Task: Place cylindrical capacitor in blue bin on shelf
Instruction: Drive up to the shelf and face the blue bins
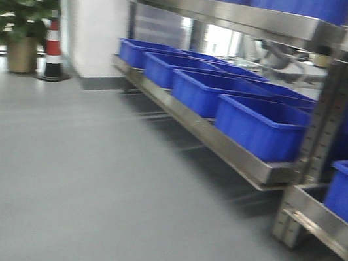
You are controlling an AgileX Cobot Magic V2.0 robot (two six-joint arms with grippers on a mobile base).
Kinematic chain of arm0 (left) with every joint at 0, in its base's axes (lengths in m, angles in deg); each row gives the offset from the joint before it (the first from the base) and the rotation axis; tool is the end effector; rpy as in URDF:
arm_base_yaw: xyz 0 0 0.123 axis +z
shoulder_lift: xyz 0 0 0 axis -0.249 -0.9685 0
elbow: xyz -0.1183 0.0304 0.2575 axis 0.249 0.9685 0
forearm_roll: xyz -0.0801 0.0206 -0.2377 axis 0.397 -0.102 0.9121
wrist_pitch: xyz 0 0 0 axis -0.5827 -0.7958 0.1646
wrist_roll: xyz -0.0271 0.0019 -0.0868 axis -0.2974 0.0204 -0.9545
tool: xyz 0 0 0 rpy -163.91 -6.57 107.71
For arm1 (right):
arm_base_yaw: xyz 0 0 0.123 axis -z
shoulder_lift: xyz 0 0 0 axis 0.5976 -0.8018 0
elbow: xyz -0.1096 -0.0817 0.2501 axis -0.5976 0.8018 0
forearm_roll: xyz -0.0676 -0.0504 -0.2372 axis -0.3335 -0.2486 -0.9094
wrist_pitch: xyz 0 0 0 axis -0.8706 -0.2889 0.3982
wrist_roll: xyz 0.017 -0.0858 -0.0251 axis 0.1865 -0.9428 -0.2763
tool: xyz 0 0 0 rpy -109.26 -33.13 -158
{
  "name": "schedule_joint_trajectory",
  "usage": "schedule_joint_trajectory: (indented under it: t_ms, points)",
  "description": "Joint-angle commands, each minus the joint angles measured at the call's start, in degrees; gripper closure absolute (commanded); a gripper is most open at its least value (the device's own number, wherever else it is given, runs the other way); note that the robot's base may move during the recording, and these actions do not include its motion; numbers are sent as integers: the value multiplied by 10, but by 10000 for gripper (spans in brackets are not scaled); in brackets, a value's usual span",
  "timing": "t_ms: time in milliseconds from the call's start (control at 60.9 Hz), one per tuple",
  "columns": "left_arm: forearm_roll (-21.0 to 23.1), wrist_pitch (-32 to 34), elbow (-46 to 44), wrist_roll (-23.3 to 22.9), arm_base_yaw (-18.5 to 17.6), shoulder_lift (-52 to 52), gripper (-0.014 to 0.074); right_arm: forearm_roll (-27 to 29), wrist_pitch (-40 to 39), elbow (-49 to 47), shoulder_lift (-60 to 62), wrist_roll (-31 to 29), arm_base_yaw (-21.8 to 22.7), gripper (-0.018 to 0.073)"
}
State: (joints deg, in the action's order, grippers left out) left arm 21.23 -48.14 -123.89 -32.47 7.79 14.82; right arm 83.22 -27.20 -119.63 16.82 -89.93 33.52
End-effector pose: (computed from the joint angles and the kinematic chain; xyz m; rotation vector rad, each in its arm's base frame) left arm 0.1220 -0.0116 0.4399 0.1410 1.8416 -0.0148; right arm 0.1078 0.0156 0.4125 -0.1602 1.8334 0.1101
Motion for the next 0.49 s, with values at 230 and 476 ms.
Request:
schedule_joint_trajectory:
  t_ms: [230, 476]
  points:
    - [1, 10, -2, 0, -4, 2, 708, 1, -22, 0, 3, -5, -2, 721]
    - [1, 10, -2, 0, -4, 2, 708, 1, -22, 0, 3, -5, -2, 721]
